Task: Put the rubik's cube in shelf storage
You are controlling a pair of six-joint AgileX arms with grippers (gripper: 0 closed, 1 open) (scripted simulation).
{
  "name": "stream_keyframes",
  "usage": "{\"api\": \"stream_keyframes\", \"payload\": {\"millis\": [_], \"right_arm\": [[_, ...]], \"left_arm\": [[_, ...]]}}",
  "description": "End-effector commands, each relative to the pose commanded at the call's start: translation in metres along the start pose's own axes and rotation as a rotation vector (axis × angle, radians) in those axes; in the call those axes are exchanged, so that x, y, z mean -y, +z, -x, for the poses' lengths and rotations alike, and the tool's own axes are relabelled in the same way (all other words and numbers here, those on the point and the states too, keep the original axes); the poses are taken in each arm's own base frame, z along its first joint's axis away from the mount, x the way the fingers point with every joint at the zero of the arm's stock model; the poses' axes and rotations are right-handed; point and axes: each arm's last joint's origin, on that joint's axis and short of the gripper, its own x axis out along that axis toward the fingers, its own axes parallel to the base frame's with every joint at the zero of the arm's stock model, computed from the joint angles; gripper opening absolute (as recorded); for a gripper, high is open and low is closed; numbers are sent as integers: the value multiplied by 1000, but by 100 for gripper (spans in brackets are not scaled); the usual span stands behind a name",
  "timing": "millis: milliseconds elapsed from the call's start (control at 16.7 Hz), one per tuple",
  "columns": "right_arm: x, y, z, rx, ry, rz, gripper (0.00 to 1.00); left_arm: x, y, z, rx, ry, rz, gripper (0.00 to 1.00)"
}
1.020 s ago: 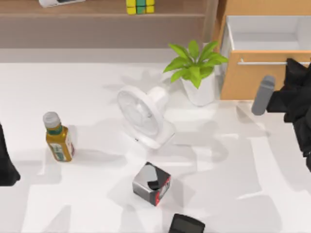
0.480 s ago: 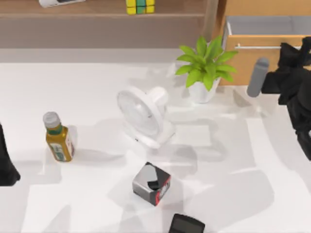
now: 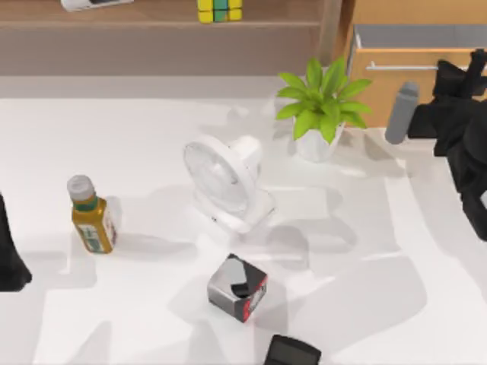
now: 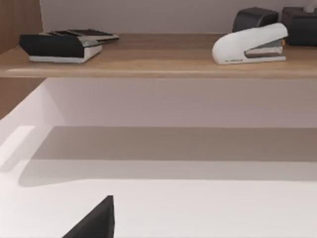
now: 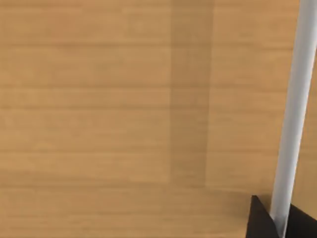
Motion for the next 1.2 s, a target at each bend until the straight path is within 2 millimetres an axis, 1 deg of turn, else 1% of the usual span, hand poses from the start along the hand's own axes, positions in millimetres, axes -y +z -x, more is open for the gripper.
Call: {"api": "stream_keyframes", "payload": {"millis": [180, 360, 540, 660, 780, 1020, 1200], "right_arm": [[6, -3, -8, -7, -18, -6, 0], [11, -7, -27, -14, -28, -12, 0], [10, -9, -47, -16, -23, -10, 0], [6, -6, -58, -11, -12, -5, 0], [1, -1, -63, -1, -1, 0, 0], [1, 0, -63, 0, 0, 0, 0], [1, 0, -63, 0, 0, 0, 23]], "left_arm": [[0, 0, 0, 0, 0, 0, 100], [0, 0, 0, 0, 0, 0, 100], [0, 0, 0, 0, 0, 0, 100], [0, 0, 0, 0, 0, 0, 100], [0, 0, 0, 0, 0, 0, 100], [0, 0, 0, 0, 0, 0, 100], [0, 0, 0, 0, 0, 0, 100]]}}
